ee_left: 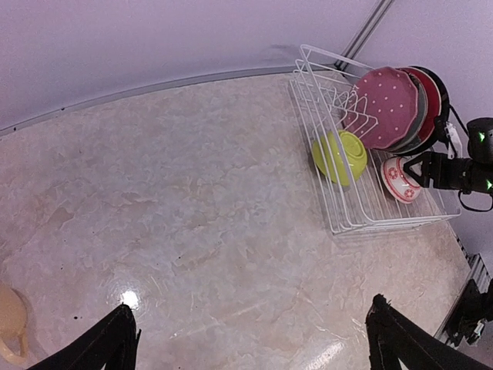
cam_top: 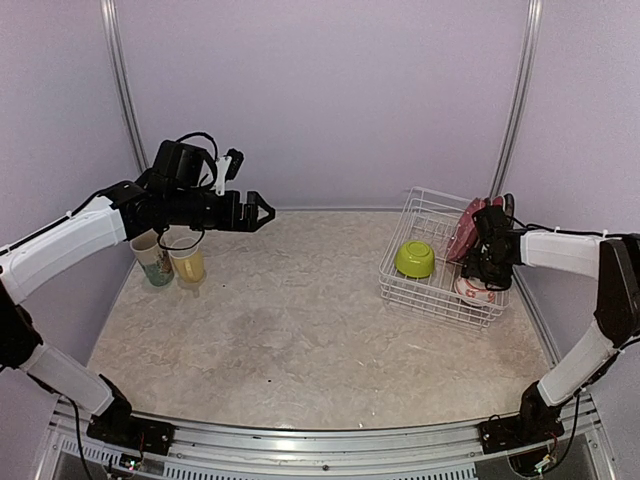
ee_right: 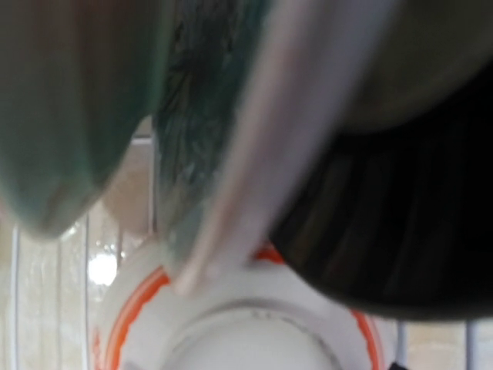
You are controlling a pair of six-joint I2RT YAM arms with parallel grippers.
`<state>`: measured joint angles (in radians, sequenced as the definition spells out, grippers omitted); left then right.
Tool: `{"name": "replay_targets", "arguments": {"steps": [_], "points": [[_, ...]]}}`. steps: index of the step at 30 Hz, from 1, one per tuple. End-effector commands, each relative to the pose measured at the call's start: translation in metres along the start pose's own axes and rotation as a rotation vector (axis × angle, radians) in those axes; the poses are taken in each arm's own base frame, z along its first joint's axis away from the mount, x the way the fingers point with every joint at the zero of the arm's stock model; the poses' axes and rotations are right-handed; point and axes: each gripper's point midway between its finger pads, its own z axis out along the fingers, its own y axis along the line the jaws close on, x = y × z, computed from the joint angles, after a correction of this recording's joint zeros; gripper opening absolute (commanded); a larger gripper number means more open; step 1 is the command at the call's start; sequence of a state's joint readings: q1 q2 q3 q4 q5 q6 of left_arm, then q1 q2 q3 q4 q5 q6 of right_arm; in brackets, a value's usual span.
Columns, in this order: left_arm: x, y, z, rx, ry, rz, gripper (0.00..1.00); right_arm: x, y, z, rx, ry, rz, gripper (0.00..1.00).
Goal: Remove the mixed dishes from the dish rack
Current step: Grab the bowl from the dish rack.
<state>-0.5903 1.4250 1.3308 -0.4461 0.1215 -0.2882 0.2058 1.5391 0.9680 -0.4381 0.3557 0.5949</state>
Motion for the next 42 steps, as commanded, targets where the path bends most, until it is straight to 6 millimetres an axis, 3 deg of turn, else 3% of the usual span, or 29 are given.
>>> {"name": "replay_targets", "arguments": {"steps": [1, 5, 21, 33, 42], "points": [[-0.006, 0.000, -0.002, 0.008, -0.002, -0.015, 0.99, -0.001, -0.008, 0.010, 0.014, -0.033, 0.003, 0.74], [-0.006, 0.001, -0.003, 0.011, -0.005, -0.018, 0.99, 0.004, -0.005, 0.017, 0.002, -0.009, 0.007, 0.69], [-0.006, 0.005, -0.002, 0.027, 0.013, -0.051, 0.98, 0.018, -0.005, 0.009, -0.050, 0.005, 0.022, 0.40], [-0.009, 0.018, -0.002, 0.025, 0.015, -0.126, 0.98, -0.001, 0.019, -0.031, -0.196, -0.069, -0.012, 0.17], [-0.009, 0.019, 0.000, 0.047, 0.018, -0.163, 0.99, -0.007, 0.039, -0.048, -0.339, -0.098, 0.008, 0.01]]}}
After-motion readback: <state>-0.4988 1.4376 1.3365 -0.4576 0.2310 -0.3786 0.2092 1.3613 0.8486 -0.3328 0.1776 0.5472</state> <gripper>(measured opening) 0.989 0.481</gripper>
